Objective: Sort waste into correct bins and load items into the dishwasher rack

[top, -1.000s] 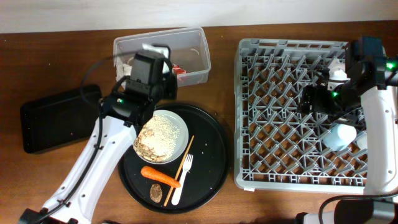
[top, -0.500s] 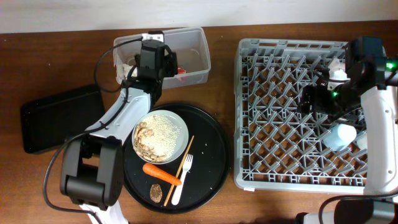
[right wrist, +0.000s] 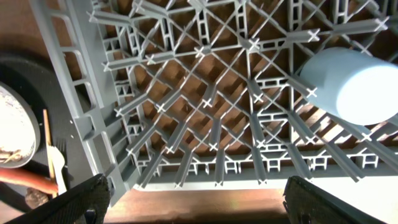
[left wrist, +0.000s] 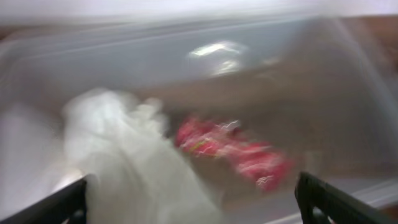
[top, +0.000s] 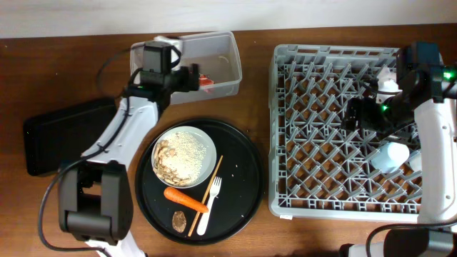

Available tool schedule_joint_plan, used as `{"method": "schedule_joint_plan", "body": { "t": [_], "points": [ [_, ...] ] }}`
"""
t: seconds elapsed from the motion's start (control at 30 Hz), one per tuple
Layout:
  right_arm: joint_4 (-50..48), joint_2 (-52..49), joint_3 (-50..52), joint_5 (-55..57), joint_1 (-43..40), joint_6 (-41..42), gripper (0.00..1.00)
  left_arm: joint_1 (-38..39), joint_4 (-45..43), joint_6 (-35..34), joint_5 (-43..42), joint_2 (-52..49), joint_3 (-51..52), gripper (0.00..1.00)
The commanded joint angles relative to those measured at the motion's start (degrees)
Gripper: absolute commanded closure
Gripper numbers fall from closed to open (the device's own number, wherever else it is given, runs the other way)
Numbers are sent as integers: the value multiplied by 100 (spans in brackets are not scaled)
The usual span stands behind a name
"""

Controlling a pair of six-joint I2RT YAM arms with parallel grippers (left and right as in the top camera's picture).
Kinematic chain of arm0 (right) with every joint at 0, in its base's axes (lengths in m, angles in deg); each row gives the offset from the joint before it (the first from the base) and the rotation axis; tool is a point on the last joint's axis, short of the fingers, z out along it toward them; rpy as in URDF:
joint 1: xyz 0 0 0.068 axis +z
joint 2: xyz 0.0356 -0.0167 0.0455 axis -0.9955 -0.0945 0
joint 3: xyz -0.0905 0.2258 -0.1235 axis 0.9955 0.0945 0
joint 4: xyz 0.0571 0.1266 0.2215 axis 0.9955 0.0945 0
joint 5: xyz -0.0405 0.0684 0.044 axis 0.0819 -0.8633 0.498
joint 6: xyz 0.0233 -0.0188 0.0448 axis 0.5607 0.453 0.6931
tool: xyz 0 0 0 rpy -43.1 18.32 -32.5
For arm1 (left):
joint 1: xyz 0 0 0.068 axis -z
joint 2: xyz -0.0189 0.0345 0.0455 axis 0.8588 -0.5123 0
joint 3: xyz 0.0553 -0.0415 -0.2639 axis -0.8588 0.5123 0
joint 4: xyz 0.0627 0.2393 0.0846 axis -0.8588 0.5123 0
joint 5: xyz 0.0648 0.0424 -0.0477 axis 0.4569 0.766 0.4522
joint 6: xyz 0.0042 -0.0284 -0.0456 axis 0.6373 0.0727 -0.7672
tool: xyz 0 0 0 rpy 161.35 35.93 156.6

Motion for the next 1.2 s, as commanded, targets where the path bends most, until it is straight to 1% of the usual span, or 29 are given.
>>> {"method": "schedule_joint_plan", "body": {
  "t": [0.0, 0.03, 0.07, 0.1, 0.13, 0.17, 0.2, 0.23, 0.27, 0.3, 0.33, 0.37, 0.53, 0.6, 0.73, 0.8, 0.87, 0.97, 1.03, 1.07, 1.1, 1.17],
  "points": [
    [-17, 96, -11, 15, -2, 20, 7, -146, -35, 2245, -2813, 140, -195, 1],
    [7, 96, -11, 15, -2, 20, 7, -275, -345, 1445, -2693, 129, -195, 1],
    [17, 96, -11, 15, -2, 20, 7, -269, -133, -20, -839, 138, -201, 1],
    [24, 96, -11, 15, -2, 20, 7, -203, 90, -514, 129, 179, -216, 1],
    [35, 96, -11, 15, -2, 20, 7, -160, -83, 601, -1016, 179, -219, 1],
    [35, 96, -11, 15, -2, 20, 7, -170, -68, 2103, -3338, 179, -221, 1],
    [33, 96, -11, 15, -2, 17, 7, -254, -249, 2415, -4063, 179, -221, 1],
    [35, 96, -11, 13, -2, 20, 7, -304, -299, 339, -1519, 184, -221, 1],
    [35, 96, -11, 15, 0, 17, 7, -295, -20, -785, -120, 197, -223, 0],
    [35, 96, -11, 15, -2, 17, 7, -262, 72, -750, 48, 197, -223, 1],
    [33, 96, -11, 15, -2, 17, 7, -223, 103, -503, -168, 195, -221, 1],
    [28, 96, -11, 15, -2, 17, 7, -166, 232, -411, -236, 195, -221, 1],
    [20, 96, -11, 15, -2, 17, 7, 111, 1147, -330, -299, 223, -221, 1],
    [17, 96, -11, 13, -2, 17, 7, 195, 1335, -190, -293, 337, -221, 1],
    [20, 96, -11, 15, -2, 17, 7, 216, 1606, -184, -302, 883, -221, 1],
    [22, 96, -11, 13, -2, 17, 5, 240, 2129, -184, -376, 1134, -221, 1],
    [31, 96, -11, 13, -2, 17, 0, 271, 3001, -184, -839, 1263, -221, 1],
    [31, 96, -11, 13, -2, 17, 2, 367, 4054, -232, -1578, 1261, -208, 1],
    [31, 96, -11, 13, -2, 17, 2, 658, 4474, -232, -1397, 1261, -199, 1],
    [31, 96, -11, 15, -2, 17, 2, 944, 4612, -409, -1080, 1259, -168, 1],
    [33, 96, -11, 15, -2, 17, 2, 1169, 4638, -651, -857, 1255, -120, 1],
    [35, 96, -11, 15, -2, 17, 2, 1493, 4538, -951, -721, 1248, 15, 1]
  ]
}}
